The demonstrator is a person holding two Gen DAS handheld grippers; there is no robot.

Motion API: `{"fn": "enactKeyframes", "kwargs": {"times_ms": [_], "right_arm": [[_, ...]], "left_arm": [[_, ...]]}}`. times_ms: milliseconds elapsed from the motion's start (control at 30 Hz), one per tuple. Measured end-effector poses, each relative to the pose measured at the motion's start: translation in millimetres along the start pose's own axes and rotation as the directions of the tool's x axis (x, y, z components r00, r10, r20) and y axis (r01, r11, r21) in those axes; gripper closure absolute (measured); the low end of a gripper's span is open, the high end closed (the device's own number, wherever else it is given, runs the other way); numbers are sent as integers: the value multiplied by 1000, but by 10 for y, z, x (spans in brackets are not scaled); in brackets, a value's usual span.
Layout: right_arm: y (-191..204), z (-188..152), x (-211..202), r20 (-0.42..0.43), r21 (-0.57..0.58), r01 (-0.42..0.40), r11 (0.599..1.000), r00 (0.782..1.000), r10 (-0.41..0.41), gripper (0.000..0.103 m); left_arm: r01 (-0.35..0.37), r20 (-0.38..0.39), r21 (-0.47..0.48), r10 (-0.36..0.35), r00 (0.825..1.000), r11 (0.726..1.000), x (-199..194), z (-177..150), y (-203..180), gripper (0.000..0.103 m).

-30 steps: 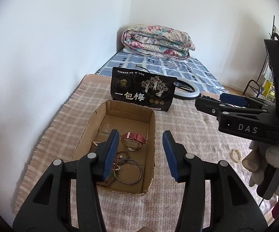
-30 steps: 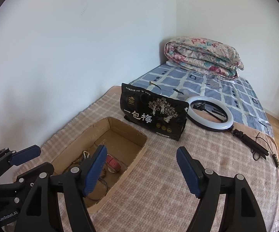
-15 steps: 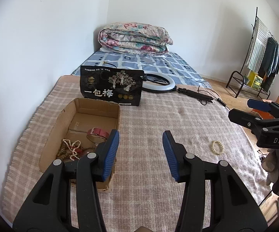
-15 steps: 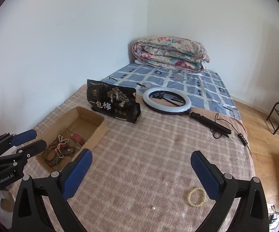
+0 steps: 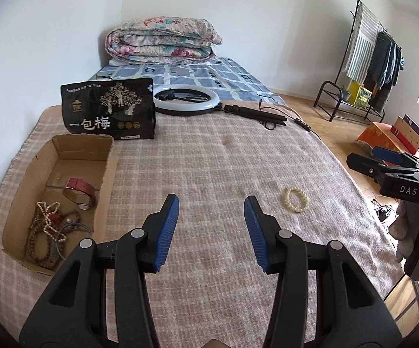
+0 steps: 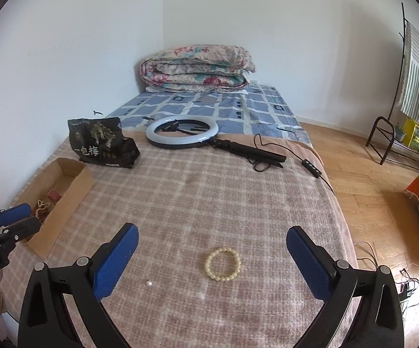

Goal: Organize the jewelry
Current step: 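Move both tools back over the blanket toward the pearl earring and yellow bracelet, then grasp the pearl earring with the left gripper while the right gripper grasps the yellow bead bracelet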

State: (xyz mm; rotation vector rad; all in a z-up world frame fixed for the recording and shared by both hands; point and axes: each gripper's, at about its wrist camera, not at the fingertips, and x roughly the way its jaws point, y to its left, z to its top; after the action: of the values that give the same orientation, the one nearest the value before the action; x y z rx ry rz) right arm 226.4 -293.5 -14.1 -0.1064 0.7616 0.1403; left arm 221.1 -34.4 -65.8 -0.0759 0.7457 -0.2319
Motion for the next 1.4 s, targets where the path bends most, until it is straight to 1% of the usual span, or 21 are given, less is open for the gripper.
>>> {"fn": "enactKeyframes", "kwargs": {"times_ms": [233,300,400,433,467,500,533,600,667,700,767,800,833,867,900,967,1100,1167,1267,1333,1400], "right_arm": [[-349,-361,342,-58,19,44,999,997,-42,0],[-448,-424,443,-73,34,46,998,996,-43,0],[-562,-516,579,-87,55,52,997,995,-47,0],[-585,-546,618,-91,58,59,997,994,-54,0],[-610,-569,661,-94,62,65,996,994,-59,0],[-628,-588,708,-98,67,69,995,993,-62,0],[-646,-610,758,-102,73,69,995,993,-61,1],[-663,-640,841,-113,80,59,995,992,-50,4],[-658,-655,925,-127,80,43,996,991,-32,11],[-655,-665,958,-133,78,36,996,991,-25,13],[-629,-685,1036,-153,74,23,997,988,-11,22],[-619,-694,1074,-164,73,15,997,986,-3,24],[-611,-704,1108,-172,72,10,997,985,3,28],[-599,-712,1142,-179,72,3,997,984,9,30],[-594,-715,1172,-185,72,0,997,983,14,31],[-586,-725,1233,-197,78,-12,997,980,27,37],[-578,-730,1319,-207,89,-23,996,977,41,39],[-568,-724,1353,-213,87,-25,996,976,43,42],[-559,-723,1404,-225,89,-35,995,973,54,48],[-550,-719,1417,-228,85,-37,996,972,55,49],[-538,-707,1432,-232,79,-37,996,971,55,51]], "left_arm": [[60,-94,23,-57,994,998,449,-157,-275,55],[62,-104,33,-59,993,998,539,-221,-326,55],[81,-145,40,-74,987,996,702,-333,-398,55],[83,-156,50,-74,985,995,759,-376,-430,56],[81,-165,58,-70,984,995,810,-406,-451,62],[85,-178,67,-72,981,994,869,-438,-480,65],[97,-191,75,-81,978,992,924,-464,-511,65],[100,-204,95,-79,976,990,1009,-502,-563,67],[110,-215,101,-86,973,989,1086,-519,-607,70],[112,-223,104,-87,971,988,1122,-531,-629,71],[106,-236,111,-77,969,988,1183,-561,-658,72],[109,-246,105,-81,966,988,1220,-578,-659,72],[110,-259,104,-80,963,988,1260,-593,-660,73],[111,-268,106,-80,960,988,1286,-606,-665,79],[114,-276,112,-79,958,987,1309,-622,-674,80],[105,-277,125,-67,958,987,1335,-637,-687,80],[113,-281,110,-78,956,988,1369,-626,-669,80],[114,-281,111,-79,956,987,1380,-617,-673,81],[117,-285,120,-79,955,986,1406,-614,-701,87],[117,-288,126,-76,955,985,1428,-624,-718,89],[111,-288,132,-70,955,985,1448,-632,-731,93]]}}
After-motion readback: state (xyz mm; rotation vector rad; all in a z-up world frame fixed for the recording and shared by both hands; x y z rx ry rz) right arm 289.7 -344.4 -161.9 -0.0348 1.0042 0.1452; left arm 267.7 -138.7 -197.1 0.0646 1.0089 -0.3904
